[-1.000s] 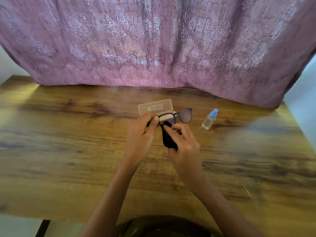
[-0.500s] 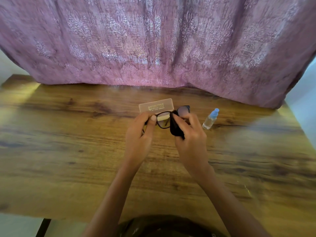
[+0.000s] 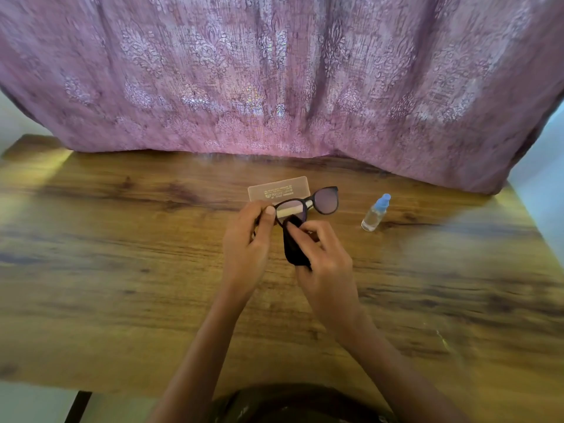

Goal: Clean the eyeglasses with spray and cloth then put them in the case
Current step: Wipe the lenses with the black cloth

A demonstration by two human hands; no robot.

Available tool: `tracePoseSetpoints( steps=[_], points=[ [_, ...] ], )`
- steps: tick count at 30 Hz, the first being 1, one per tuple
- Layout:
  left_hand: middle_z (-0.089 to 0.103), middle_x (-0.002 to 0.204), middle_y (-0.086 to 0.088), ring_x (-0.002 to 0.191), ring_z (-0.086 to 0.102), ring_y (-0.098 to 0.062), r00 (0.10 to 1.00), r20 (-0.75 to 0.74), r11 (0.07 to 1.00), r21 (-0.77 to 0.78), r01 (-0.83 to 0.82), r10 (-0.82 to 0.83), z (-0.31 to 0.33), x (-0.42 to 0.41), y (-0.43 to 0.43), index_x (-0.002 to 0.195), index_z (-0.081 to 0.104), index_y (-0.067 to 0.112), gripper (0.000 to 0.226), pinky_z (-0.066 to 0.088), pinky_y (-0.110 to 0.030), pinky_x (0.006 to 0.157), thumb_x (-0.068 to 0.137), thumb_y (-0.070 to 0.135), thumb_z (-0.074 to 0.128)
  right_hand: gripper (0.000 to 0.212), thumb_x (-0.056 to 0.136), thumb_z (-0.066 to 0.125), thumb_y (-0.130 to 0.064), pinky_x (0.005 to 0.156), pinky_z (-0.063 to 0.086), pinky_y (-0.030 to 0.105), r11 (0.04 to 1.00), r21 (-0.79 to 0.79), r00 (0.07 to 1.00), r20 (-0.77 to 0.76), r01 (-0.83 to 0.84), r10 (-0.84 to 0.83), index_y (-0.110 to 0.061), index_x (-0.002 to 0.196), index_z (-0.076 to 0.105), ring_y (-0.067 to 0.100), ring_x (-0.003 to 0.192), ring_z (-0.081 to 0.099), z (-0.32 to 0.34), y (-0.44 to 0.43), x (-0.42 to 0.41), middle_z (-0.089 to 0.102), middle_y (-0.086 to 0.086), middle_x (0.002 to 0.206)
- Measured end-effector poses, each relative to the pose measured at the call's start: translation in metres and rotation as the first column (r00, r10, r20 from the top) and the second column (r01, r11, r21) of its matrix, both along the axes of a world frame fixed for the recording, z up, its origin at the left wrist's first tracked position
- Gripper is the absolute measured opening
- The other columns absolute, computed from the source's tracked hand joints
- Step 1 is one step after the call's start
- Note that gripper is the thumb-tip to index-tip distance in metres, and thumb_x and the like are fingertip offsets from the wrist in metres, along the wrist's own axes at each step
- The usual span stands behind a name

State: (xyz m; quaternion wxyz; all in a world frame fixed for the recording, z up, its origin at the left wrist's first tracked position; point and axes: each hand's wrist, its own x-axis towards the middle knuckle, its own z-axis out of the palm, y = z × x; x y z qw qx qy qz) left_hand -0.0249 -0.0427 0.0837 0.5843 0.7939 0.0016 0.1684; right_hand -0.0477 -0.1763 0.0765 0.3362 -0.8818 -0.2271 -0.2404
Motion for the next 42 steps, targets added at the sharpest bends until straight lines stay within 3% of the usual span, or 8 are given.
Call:
tracePoseSetpoints(
  steps=[4, 6, 12, 16, 21, 26, 39, 42],
  points=[
    [0.063, 0.082, 0.000, 0.075, 0.056, -0.020, 0.998, 0.049, 0.999, -0.004, -0.039, 0.040, 0.001, 0.002, 0.001, 0.091, 0.063, 0.019, 0.021, 0.043, -0.041, 0.065, 0.100, 0.025, 0.045, 0.037, 0.083, 0.067, 0.005, 0.076, 0.057, 0.030, 0.997, 0.029, 0.997, 0.014, 0.075, -0.075, 0.004, 0.119, 0.065, 0.023, 0.092, 0.063, 0.002, -0.006, 0.008, 0.062, 0.016, 0.103],
    [0.063, 0.082, -0.001, 0.075, 0.056, -0.023, 0.998, 0.051, 0.999, -0.007, -0.041, 0.042, 0.001, 0.002, 0.000, 0.091, 0.063, 0.017, 0.022, 0.044, -0.046, 0.066, 0.100, 0.026, 0.045, 0.037, 0.082, 0.068, 0.005, 0.076, 0.057, 0.031, 0.997, 0.025, 0.997, 0.009, 0.078, -0.078, 0.004, 0.119, 0.066, 0.023, 0.093, 0.063, 0.002, -0.007, 0.009, 0.062, 0.016, 0.103],
    [0.061, 0.081, 0.014, 0.071, 0.054, 0.002, 1.000, 0.002, 1.000, 0.012, -0.006, 0.006, -0.001, 0.000, -0.003, 0.094, 0.063, 0.019, 0.019, 0.038, -0.013, 0.065, 0.101, 0.018, 0.046, 0.037, 0.090, 0.048, -0.011, 0.073, 0.057, 0.030, 1.000, -0.016, 1.000, 0.017, 0.004, -0.003, 0.003, 0.119, 0.065, 0.022, 0.091, 0.062, 0.007, 0.002, 0.002, 0.062, 0.015, 0.104],
    [0.062, 0.084, 0.011, 0.075, 0.057, 0.001, 1.000, 0.013, 1.000, 0.017, 0.008, -0.008, 0.000, -0.002, -0.005, 0.093, 0.063, 0.018, 0.019, 0.039, -0.009, 0.067, 0.100, 0.012, 0.046, 0.036, 0.088, 0.047, -0.008, 0.071, 0.057, 0.034, 0.999, 0.013, 0.999, 0.009, 0.031, -0.031, 0.001, 0.118, 0.067, 0.025, 0.090, 0.063, 0.012, 0.008, 0.007, 0.062, 0.014, 0.103],
    [0.061, 0.088, 0.009, 0.081, 0.059, -0.005, 0.996, 0.084, 0.996, 0.088, 0.020, -0.027, 0.003, -0.003, -0.002, 0.096, 0.063, 0.017, 0.019, 0.042, -0.014, 0.071, 0.100, 0.011, 0.046, 0.036, 0.087, 0.056, 0.000, 0.075, 0.057, 0.036, 0.999, 0.029, 0.999, -0.002, 0.034, -0.034, 0.001, 0.122, 0.065, 0.026, 0.097, 0.063, 0.014, 0.008, 0.009, 0.061, 0.016, 0.108],
    [0.063, 0.092, 0.000, 0.085, 0.060, -0.016, 0.996, 0.091, 0.998, 0.065, 0.018, -0.024, 0.000, -0.006, -0.002, 0.098, 0.063, 0.011, 0.018, 0.049, -0.034, 0.073, 0.101, 0.012, 0.046, 0.037, 0.085, 0.067, 0.002, 0.076, 0.057, 0.034, 0.996, 0.025, 0.996, 0.014, 0.083, -0.083, 0.002, 0.121, 0.065, 0.025, 0.094, 0.064, 0.015, 0.005, 0.016, 0.061, 0.016, 0.107],
    [0.064, 0.088, 0.002, 0.078, 0.057, -0.015, 0.994, 0.036, 0.992, -0.077, -0.096, 0.099, -0.005, -0.003, -0.001, 0.095, 0.063, 0.016, 0.024, 0.046, -0.039, 0.066, 0.098, 0.029, 0.043, 0.047, 0.075, 0.073, 0.009, 0.074, 0.059, 0.035, 0.998, 0.019, 0.998, -0.031, 0.061, -0.060, 0.004, 0.121, 0.064, 0.024, 0.094, 0.063, 0.004, 0.001, 0.005, 0.061, 0.017, 0.106],
    [0.064, 0.087, 0.005, 0.076, 0.056, -0.012, 0.994, 0.020, 0.992, -0.073, -0.104, 0.105, -0.007, -0.002, -0.002, 0.094, 0.063, 0.017, 0.023, 0.045, -0.033, 0.066, 0.098, 0.029, 0.043, 0.048, 0.076, 0.073, 0.010, 0.073, 0.059, 0.033, 1.000, 0.008, 1.000, -0.019, 0.013, -0.012, 0.004, 0.122, 0.063, 0.023, 0.094, 0.063, 0.003, 0.007, -0.002, 0.061, 0.017, 0.107]
  ],
)
